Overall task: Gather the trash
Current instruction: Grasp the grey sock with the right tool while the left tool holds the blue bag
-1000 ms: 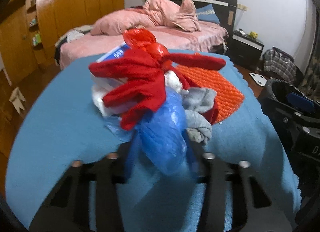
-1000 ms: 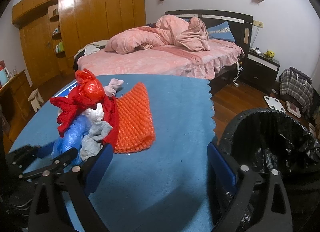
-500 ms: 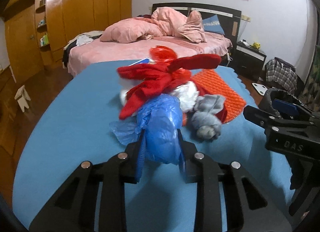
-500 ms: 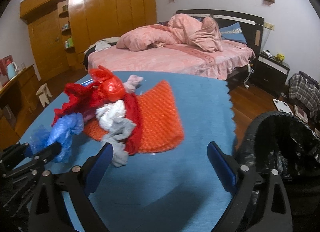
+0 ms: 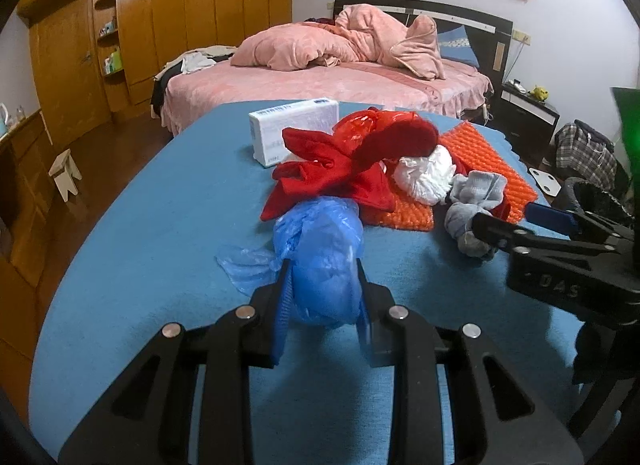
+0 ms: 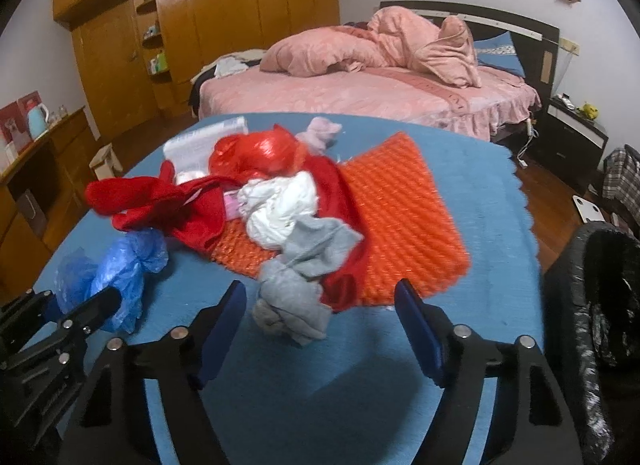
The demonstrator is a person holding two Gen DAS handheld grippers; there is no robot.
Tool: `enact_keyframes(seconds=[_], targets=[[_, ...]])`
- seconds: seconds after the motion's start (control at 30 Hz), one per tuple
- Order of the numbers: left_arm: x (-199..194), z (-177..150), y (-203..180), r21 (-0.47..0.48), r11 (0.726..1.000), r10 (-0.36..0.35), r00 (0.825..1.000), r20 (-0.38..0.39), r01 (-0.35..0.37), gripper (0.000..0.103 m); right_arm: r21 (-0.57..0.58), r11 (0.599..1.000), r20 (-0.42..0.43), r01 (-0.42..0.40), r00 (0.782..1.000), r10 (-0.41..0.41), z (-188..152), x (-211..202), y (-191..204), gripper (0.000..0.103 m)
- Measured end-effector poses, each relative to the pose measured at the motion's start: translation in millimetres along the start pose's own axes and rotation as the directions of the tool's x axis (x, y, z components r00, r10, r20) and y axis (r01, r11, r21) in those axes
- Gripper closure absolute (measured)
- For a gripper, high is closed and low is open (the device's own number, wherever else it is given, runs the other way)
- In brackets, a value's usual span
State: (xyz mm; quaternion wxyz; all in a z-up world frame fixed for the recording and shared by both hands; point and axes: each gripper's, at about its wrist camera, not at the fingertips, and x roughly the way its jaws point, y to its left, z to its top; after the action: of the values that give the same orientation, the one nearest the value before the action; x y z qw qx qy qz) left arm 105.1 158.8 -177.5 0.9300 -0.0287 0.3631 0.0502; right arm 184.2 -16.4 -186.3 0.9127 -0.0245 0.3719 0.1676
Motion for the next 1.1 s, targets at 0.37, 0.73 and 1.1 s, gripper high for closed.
enact_keyframes(seconds=[0.37,0.73,1.1], targets=[[-0.6,2.7,-4.1,0.006,1.0,-0.011,1.0,0.001,0.011,0.076,-0.024,0.997,-0.052,-0.069,0.996,0.068,-6.3,4.8,8.0,0.064],[-23.2,6.4,-34.0,0.046,0.994,-0.098,0.994,0.041,0.096,0.076,0.015,0.997,0.011,-0.074,0.997,0.074,-1.3,-35.3,-12.1,0.064],[-30.1,5.1,-62.3,0.091,0.984,-0.16,0.986,0.043,0.156,0.076,0.064,0.997,-0.015,-0.037,0.999,0.038,-21.6,-47.5,-46.9,0.065]])
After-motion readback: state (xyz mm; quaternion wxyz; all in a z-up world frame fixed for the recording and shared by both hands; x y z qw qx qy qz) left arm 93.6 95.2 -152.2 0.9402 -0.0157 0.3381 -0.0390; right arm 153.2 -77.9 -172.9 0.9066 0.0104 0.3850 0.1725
